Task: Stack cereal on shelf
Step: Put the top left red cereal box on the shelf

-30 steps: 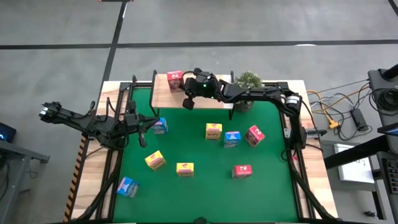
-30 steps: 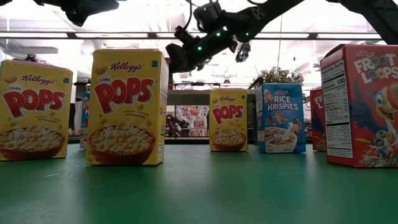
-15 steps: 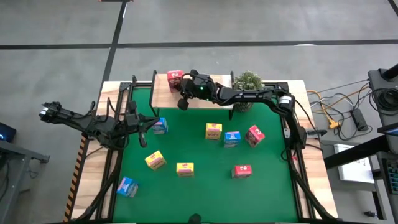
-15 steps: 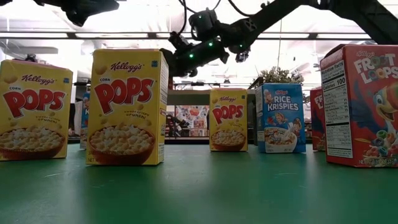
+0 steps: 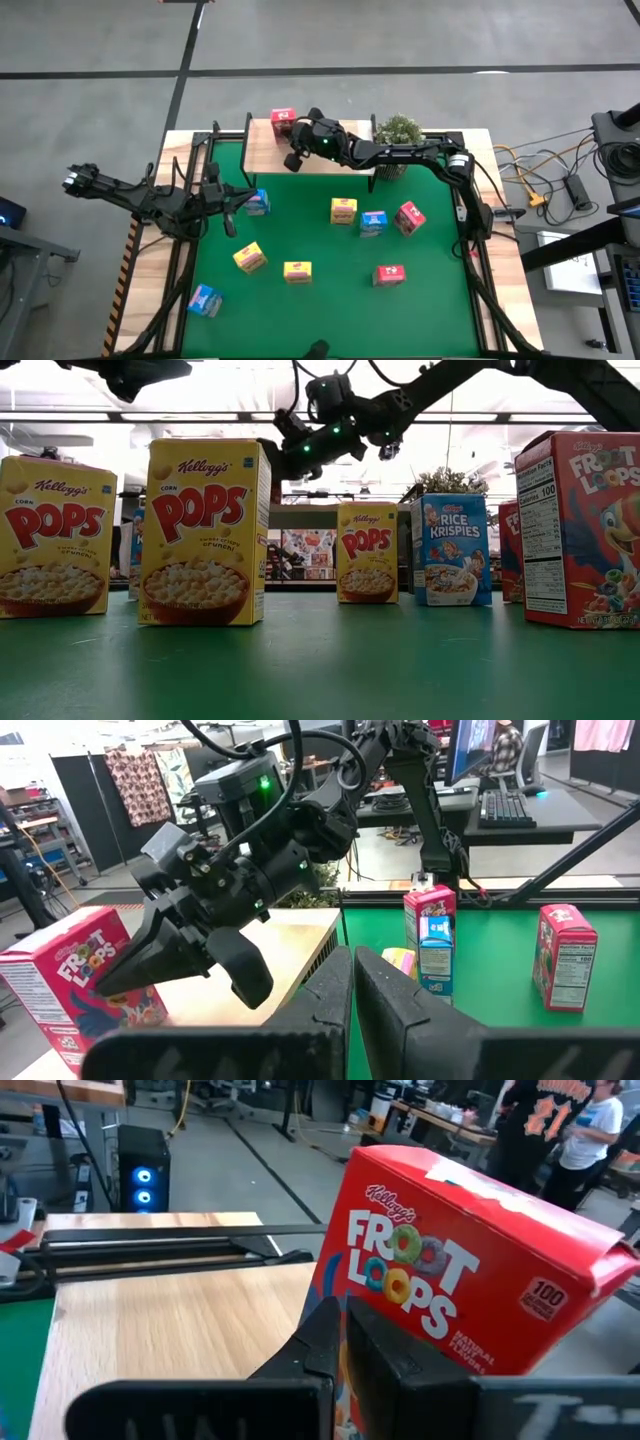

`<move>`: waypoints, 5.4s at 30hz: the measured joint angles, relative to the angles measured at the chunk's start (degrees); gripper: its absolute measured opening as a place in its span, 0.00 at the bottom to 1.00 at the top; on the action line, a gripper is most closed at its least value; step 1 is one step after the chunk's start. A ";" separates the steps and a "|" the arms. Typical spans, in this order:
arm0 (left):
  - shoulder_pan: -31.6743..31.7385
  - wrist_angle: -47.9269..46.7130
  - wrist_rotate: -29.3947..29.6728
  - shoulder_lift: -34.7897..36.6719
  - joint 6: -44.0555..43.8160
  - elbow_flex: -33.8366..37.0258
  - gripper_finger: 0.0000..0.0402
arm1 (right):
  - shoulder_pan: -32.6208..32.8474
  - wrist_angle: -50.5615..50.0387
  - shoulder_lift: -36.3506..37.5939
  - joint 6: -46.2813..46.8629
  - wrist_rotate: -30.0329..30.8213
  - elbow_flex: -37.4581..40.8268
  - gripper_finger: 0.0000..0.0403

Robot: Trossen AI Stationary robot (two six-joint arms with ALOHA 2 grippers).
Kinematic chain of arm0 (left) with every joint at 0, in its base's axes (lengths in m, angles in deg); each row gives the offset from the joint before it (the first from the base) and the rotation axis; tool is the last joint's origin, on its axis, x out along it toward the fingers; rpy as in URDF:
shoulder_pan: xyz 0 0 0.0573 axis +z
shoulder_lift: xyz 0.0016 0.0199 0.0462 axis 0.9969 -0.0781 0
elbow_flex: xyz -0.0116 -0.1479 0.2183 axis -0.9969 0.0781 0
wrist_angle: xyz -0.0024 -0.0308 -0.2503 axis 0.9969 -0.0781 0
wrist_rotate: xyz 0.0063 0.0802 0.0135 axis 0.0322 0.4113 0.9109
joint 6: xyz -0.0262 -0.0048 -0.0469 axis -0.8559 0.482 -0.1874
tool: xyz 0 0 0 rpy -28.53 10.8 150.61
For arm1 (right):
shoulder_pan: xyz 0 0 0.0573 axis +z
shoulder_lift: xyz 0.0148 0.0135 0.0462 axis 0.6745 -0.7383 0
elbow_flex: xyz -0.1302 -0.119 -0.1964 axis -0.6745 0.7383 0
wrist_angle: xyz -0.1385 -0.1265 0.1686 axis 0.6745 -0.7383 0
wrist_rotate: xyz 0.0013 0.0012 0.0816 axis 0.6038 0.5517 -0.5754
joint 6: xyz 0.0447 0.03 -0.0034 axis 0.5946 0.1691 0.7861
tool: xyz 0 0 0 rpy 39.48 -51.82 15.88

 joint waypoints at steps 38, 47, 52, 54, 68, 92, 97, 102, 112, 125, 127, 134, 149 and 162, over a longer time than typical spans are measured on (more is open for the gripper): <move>0.02 -0.11 0.00 -0.03 -1.51 0.00 0.00 | 0.80 -8.39 4.48 2.68 0.75 -0.06 0.03; 0.00 -0.17 0.00 -0.04 -1.75 0.00 0.00 | -1.47 -26.44 11.53 2.71 3.59 -0.08 0.03; -0.01 -0.15 0.00 -0.04 -1.44 0.00 0.00 | -5.14 -26.46 9.84 3.58 4.28 0.07 0.03; 0.01 -0.07 0.00 -0.02 -1.41 0.00 0.00 | -6.05 -25.09 8.51 3.86 4.00 0.07 0.03; 0.00 -0.02 0.00 -0.04 -1.29 0.00 0.00 | -6.37 -13.92 3.72 4.05 -3.84 -0.15 0.03; 0.01 -0.07 0.02 -0.76 -1.29 0.00 0.00 | -4.58 -12.77 1.68 3.43 -9.26 -0.13 0.03; 0.02 -0.01 0.02 -0.70 -1.29 0.00 0.00 | -5.03 -7.54 0.20 2.95 -8.97 -0.13 0.03; 0.02 -0.02 0.02 -0.74 -1.29 0.00 0.00 | -5.22 -7.12 0.15 2.97 -8.98 -0.13 0.03; 0.02 -0.04 0.02 -0.74 -1.29 -0.02 0.00 | -5.12 -16.23 1.86 2.69 -5.99 -0.13 0.03; 0.02 -0.06 0.04 -0.74 -1.26 -0.02 0.00 | -6.39 -8.08 1.49 0.61 -2.34 -0.11 0.03; 0.02 -0.06 0.07 -0.74 -1.15 0.00 0.00 | -6.39 -6.18 1.04 1.78 -4.97 -0.11 0.03; 0.02 -0.04 0.07 -0.74 -1.05 0.00 0.00 | -6.38 -2.38 -0.41 2.02 -6.12 -0.13 0.03; 0.02 -0.03 0.09 -0.78 -1.06 -0.02 0.00 | -6.52 0.29 -0.98 2.44 -9.14 -0.17 0.03; 0.02 -0.02 0.09 -0.74 -1.25 -0.01 0.00 | -6.47 -2.71 -0.01 1.98 -9.47 -0.17 0.03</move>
